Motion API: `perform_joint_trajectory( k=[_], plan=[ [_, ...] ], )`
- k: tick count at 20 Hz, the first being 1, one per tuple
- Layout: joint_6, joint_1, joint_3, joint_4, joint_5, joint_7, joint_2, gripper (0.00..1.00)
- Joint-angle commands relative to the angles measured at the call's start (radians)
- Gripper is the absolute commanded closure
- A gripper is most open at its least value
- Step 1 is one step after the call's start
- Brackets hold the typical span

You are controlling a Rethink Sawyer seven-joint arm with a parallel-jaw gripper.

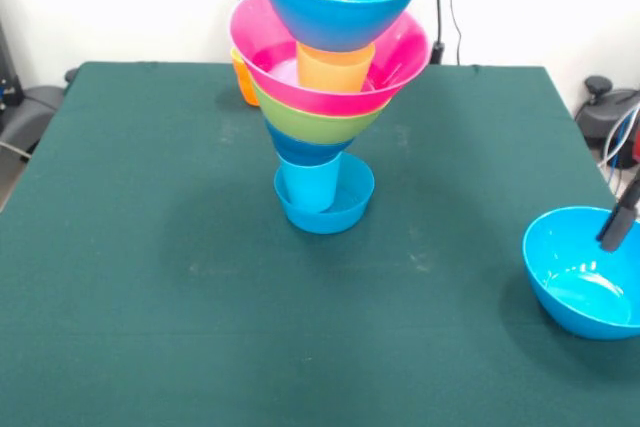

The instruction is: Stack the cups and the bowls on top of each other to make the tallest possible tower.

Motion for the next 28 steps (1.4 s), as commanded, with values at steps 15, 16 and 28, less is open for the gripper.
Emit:
perform_joint_trajectory(
  k=[15,16,28],
  plan=[
    [-0.107,0.086,0.081,0.293,-0.075,0.019,0.012,0.0],
    [-0.107,0.086,0.078,0.294,-0.076,0.019,0.012,0.0],
    [-0.158,0.104,0.125,0.446,-0.088,-0.035,0.001,0.0]
  ],
)
